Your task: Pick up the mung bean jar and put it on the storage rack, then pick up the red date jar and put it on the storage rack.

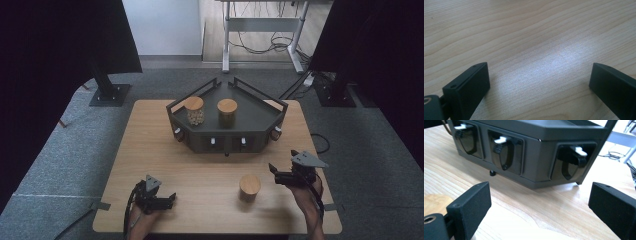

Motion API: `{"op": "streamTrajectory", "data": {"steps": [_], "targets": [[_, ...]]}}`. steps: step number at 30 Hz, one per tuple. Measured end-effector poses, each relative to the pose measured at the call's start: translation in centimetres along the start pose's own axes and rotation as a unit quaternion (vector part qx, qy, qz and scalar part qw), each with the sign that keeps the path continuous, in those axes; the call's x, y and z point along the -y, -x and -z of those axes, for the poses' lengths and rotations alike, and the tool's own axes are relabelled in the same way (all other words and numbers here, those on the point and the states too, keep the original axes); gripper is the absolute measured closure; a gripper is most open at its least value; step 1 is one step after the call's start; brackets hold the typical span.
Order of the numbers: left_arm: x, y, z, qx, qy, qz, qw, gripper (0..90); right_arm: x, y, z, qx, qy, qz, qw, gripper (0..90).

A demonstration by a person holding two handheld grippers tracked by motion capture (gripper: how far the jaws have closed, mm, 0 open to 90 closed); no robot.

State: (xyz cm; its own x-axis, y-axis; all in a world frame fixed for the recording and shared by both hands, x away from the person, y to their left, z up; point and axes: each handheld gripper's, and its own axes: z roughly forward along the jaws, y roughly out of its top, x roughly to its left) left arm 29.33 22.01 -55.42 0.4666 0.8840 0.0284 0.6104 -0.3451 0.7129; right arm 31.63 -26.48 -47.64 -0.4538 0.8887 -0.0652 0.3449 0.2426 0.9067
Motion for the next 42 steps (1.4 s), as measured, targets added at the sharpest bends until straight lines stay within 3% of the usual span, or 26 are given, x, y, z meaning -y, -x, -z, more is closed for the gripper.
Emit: {"op": "streamTrajectory", "data": {"steps": [9, 17, 26, 42], "targets": [[0.0, 0.0, 0.0, 0.000, 0.000, 0.000, 1.0000, 2.7, 2.0, 0.4, -0.3, 0.016, -0.006, -0.014, 0.9998, 4.5], [0.0, 0.0, 0.0, 0.000, 0.000, 0.000, 1.0000, 2.7, 3.3, 0.2, -0.8, 0.024, -0.013, -0.004, 0.9996, 4.9], [0.0, 0.0, 0.0, 0.000, 0.000, 0.000, 1.0000, 2.7, 4.3, 0.5, -1.1, 0.028, -0.021, -0.009, 0.9993, 5.0], [0.0, 0.0, 0.0, 0.000, 0.000, 0.000, 1.0000, 2.7, 3.0, -0.4, -0.2, 0.023, 0.000, -0.006, 0.9997, 4.9]]}}
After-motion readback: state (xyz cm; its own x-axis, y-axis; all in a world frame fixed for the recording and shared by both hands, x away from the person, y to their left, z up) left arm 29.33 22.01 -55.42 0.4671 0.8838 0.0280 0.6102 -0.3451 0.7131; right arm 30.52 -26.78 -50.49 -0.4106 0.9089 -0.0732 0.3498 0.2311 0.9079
